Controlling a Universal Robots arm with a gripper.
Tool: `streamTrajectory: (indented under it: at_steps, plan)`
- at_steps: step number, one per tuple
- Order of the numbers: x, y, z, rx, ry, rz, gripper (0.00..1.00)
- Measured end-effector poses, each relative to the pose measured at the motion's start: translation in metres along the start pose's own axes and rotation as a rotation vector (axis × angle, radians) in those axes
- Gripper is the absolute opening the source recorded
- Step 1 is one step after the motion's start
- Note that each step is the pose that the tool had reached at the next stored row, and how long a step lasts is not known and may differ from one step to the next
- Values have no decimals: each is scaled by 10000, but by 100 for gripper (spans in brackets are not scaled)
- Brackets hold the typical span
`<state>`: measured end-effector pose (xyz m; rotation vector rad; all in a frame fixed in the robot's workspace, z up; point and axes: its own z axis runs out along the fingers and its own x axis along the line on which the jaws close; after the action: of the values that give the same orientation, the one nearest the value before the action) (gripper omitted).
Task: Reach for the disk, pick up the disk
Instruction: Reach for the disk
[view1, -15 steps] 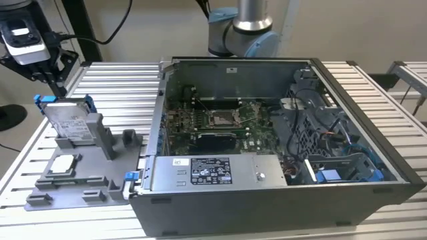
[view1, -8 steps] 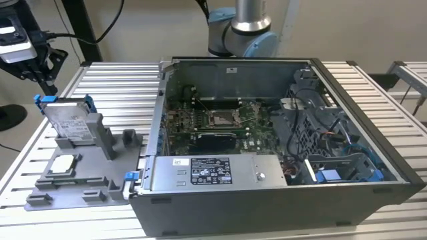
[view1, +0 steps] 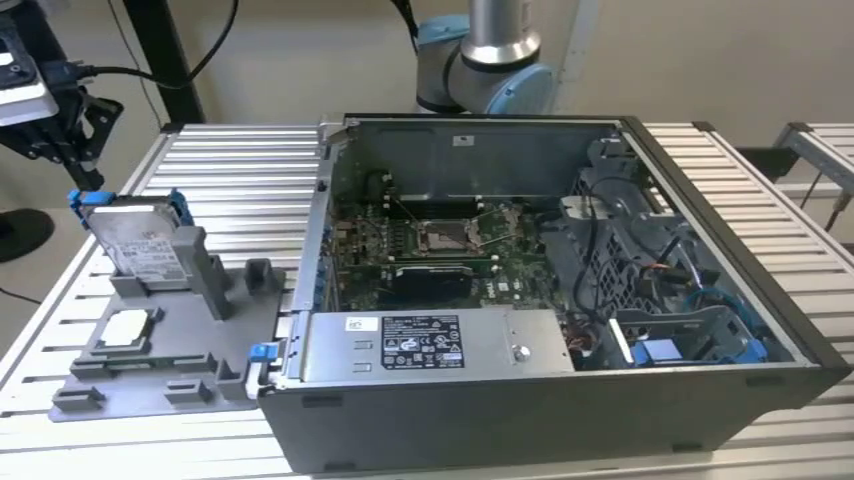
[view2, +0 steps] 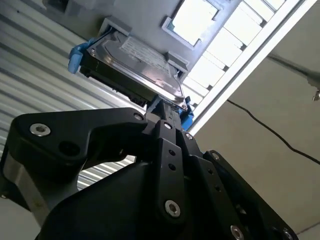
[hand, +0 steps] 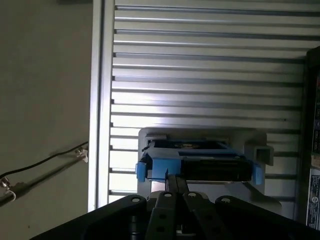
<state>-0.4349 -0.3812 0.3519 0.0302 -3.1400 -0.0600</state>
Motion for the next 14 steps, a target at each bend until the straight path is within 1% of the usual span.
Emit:
streamTrajectory:
  at_steps: [8,11,14]
  plan:
    - [2,5,1,-1,0,-37,0]
    - [2,8,0,1,11,-273,0]
    - [2,9,1,1,25,-666,0]
